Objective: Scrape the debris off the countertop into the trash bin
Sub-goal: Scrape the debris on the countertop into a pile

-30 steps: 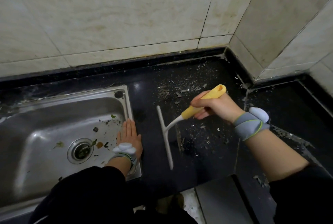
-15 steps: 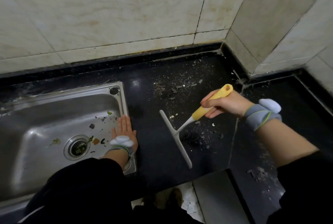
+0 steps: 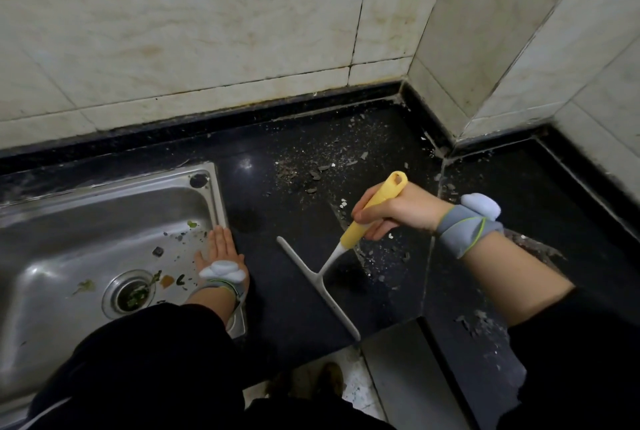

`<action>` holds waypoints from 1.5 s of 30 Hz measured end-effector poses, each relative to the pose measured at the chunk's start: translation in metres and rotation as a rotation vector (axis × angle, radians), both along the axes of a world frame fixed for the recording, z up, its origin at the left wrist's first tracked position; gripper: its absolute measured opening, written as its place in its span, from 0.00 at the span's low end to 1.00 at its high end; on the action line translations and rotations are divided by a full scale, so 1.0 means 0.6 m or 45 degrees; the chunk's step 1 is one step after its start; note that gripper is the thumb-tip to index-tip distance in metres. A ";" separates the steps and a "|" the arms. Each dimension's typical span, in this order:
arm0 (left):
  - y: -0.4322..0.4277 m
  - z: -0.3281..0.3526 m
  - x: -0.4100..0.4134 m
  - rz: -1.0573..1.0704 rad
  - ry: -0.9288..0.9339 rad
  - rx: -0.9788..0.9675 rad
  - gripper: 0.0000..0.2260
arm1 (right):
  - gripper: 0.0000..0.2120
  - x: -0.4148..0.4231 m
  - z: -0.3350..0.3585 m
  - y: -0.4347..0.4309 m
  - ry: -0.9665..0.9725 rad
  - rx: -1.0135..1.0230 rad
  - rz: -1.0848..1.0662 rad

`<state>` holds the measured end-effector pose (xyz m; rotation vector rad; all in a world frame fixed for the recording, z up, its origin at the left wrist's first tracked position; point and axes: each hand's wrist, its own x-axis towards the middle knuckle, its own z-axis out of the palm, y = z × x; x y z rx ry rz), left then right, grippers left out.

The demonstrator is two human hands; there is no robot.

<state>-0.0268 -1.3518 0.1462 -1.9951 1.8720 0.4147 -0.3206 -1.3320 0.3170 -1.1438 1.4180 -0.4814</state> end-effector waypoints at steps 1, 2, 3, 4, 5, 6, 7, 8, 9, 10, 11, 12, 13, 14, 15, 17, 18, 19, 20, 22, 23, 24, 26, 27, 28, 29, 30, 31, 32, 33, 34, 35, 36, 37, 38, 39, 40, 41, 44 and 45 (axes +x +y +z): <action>0.000 -0.001 0.000 0.001 -0.005 0.005 0.26 | 0.03 -0.003 -0.002 0.000 0.013 0.015 0.011; 0.001 -0.002 0.000 0.001 -0.011 0.000 0.26 | 0.03 -0.010 -0.002 -0.001 0.026 0.031 0.004; 0.002 -0.002 -0.001 0.001 -0.015 -0.014 0.26 | 0.03 -0.021 0.001 -0.002 0.038 0.046 -0.016; 0.003 -0.002 0.000 0.003 -0.014 -0.024 0.26 | 0.03 -0.032 0.004 -0.004 0.045 0.061 -0.042; 0.004 -0.002 0.000 0.005 -0.006 -0.028 0.27 | 0.03 -0.046 0.008 -0.006 0.053 0.069 -0.074; 0.003 -0.001 -0.001 0.010 0.006 -0.025 0.26 | 0.03 -0.060 0.013 -0.007 0.063 0.068 -0.107; 0.003 -0.002 -0.001 0.013 0.018 -0.021 0.26 | 0.03 -0.073 0.017 -0.009 0.079 0.058 -0.138; 0.004 -0.002 0.000 0.016 0.025 -0.020 0.26 | 0.03 -0.085 0.021 -0.011 0.097 0.044 -0.170; 0.004 -0.004 0.000 0.017 0.029 -0.024 0.26 | 0.04 -0.096 0.025 -0.013 0.112 0.024 -0.202; 0.005 -0.005 0.001 0.016 0.031 -0.034 0.26 | 0.04 -0.106 0.028 -0.016 0.125 0.002 -0.233; 0.005 -0.008 0.002 0.019 0.037 -0.049 0.26 | 0.04 -0.112 0.030 -0.019 0.142 -0.023 -0.256; 0.006 -0.010 0.003 0.021 0.043 -0.063 0.26 | 0.04 -0.115 0.031 -0.023 0.161 -0.051 -0.267; 0.006 -0.012 0.004 0.024 0.052 -0.077 0.27 | 0.04 -0.114 0.034 -0.027 0.173 -0.078 -0.268; 0.005 -0.013 0.005 0.028 0.069 -0.086 0.27 | 0.04 -0.109 0.036 -0.032 0.164 -0.102 -0.267; 0.004 -0.015 0.006 0.028 0.086 -0.087 0.27 | 0.04 -0.101 0.036 -0.036 0.139 -0.128 -0.269; 0.001 -0.018 0.008 0.015 0.128 -0.078 0.28 | 0.04 -0.074 0.036 -0.049 0.059 -0.179 -0.289; -0.001 -0.020 0.011 0.005 0.145 -0.074 0.28 | 0.04 -0.058 0.033 -0.058 0.023 -0.197 -0.294; -0.003 -0.021 0.015 -0.001 0.164 -0.070 0.28 | 0.04 -0.039 0.027 -0.066 -0.009 -0.203 -0.292; -0.003 -0.021 0.013 -0.008 0.190 -0.066 0.29 | 0.03 -0.023 0.021 -0.068 -0.037 -0.201 -0.291; -0.013 -0.020 0.018 0.002 0.232 -0.064 0.29 | 0.02 0.014 0.003 -0.083 -0.102 -0.174 -0.270; -0.018 -0.019 0.021 0.013 0.251 -0.068 0.29 | 0.02 0.032 -0.006 -0.093 -0.130 -0.157 -0.266; -0.025 -0.019 0.022 0.019 0.269 -0.072 0.29 | 0.02 0.049 -0.015 -0.102 -0.151 -0.142 -0.265; -0.037 -0.019 0.028 0.032 0.307 -0.078 0.28 | 0.05 0.079 -0.031 -0.121 -0.181 -0.112 -0.245; -0.043 -0.020 0.031 0.034 0.320 -0.079 0.28 | 0.06 0.092 -0.038 -0.130 -0.194 -0.098 -0.228; -0.049 -0.021 0.033 0.031 0.332 -0.083 0.28 | 0.07 0.102 -0.043 -0.138 -0.204 -0.091 -0.210; -0.051 -0.021 0.033 0.024 0.339 -0.083 0.28 | 0.07 0.107 -0.047 -0.139 -0.211 -0.093 -0.199; -0.056 -0.022 0.033 0.024 0.340 -0.081 0.28 | 0.05 0.111 -0.050 -0.145 -0.215 -0.098 -0.191; -0.061 -0.022 0.033 0.033 0.335 -0.081 0.28 | 0.04 0.112 -0.054 -0.151 -0.212 -0.100 -0.189; -0.065 -0.023 0.031 0.043 0.326 -0.088 0.28 | 0.03 0.110 -0.055 -0.157 -0.205 -0.099 -0.195; -0.069 -0.023 0.029 0.055 0.316 -0.098 0.28 | 0.02 0.105 -0.055 -0.163 -0.197 -0.095 -0.208; -0.073 -0.022 0.027 0.064 0.305 -0.108 0.28 | 0.02 0.097 -0.054 -0.166 -0.190 -0.094 -0.234; -0.077 -0.021 0.024 0.069 0.291 -0.120 0.29 | 0.02 0.088 -0.053 -0.171 -0.185 -0.095 -0.269; -0.080 -0.020 0.022 0.073 0.274 -0.133 0.29 | 0.02 0.078 -0.050 -0.174 -0.175 -0.100 -0.308; -0.084 -0.019 0.020 0.076 0.258 -0.145 0.29 | 0.01 0.066 -0.047 -0.177 -0.163 -0.104 -0.343; -0.088 -0.018 0.018 0.080 0.247 -0.151 0.30 | 0.01 0.054 -0.043 -0.181 -0.146 -0.111 -0.370; -0.092 -0.018 0.017 0.084 0.242 -0.152 0.30 | 0.02 0.042 -0.040 -0.184 -0.121 -0.123 -0.395; -0.097 -0.017 0.015 0.088 0.240 -0.151 0.30 | 0.04 0.030 -0.037 -0.187 -0.092 -0.140 -0.418; -0.102 -0.018 0.013 0.090 0.235 -0.153 0.30 | 0.06 0.019 -0.035 -0.192 -0.065 -0.159 -0.441; -0.114 -0.018 0.009 0.101 0.230 -0.160 0.31 | 0.07 0.001 -0.029 -0.203 -0.014 -0.219 -0.481; -0.116 -0.020 0.008 0.108 0.236 -0.167 0.31 | 0.07 0.002 -0.027 -0.206 -0.013 -0.230 -0.476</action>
